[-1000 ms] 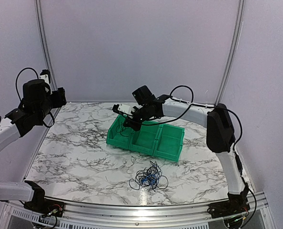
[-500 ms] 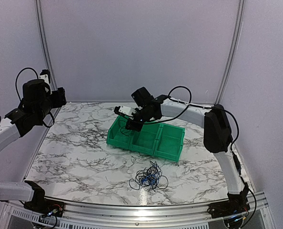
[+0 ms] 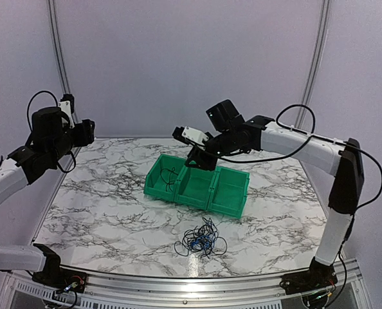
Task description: Untangle the cables
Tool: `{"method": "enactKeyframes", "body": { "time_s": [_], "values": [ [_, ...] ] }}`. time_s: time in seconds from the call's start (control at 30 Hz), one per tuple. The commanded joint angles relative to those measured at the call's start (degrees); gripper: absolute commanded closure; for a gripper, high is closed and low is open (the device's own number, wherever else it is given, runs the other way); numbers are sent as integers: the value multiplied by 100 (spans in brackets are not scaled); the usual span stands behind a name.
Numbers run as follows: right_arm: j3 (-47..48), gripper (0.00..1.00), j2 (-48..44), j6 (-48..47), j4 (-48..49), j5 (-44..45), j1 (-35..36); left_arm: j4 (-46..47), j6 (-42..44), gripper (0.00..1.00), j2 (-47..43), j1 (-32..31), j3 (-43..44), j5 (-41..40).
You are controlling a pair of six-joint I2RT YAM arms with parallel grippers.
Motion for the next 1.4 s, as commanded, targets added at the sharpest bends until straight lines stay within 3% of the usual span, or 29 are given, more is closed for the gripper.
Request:
{"method": "enactKeyframes", "body": {
  "time_s": [0.0, 0.07, 0.1, 0.27, 0.43, 0.5, 0.63, 0.77, 1.13, 1.37],
  "values": [
    [-1306, 66, -980, -126, 545, -368, 16, 224, -9, 32, 163, -14, -26, 1552],
    [-2119, 66, -1559, -137, 976, -437, -11, 224, 128, 37, 284, -343, 99, 2819],
    [-2650, 67, -1855, -122, 1223, -548, -46, 208, 24, 37, 359, -695, 148, 3000],
    [-4142, 68, -2914, -126, 1741, -1220, -268, 524, -673, 39, 667, -2452, -333, 2881],
    [-5258, 69, -3457, -54, 2266, -1609, -546, 1026, -1436, 42, 1079, -3534, -1096, 2106],
    [-5476, 67, -3601, -210, 2281, -1834, -648, 1304, -1743, 41, 1324, -3805, -1236, 2141],
    [-5579, 60, -3607, -541, 2099, -2205, -704, 1124, -1956, 36, 2134, -4163, -953, 2191],
    [-5535, 59, -3436, -785, 1848, -2335, -704, 710, -2006, 45, 2863, -4330, -586, 2463],
    [-5534, 59, -3391, -995, 1757, -2341, -701, 529, -1876, 44, 3745, -4352, -128, 2305],
    [-5500, 59, -3407, -968, 1756, -2307, -692, 444, -1843, 61, 4158, -4346, 128, 2161]
  ]
}}
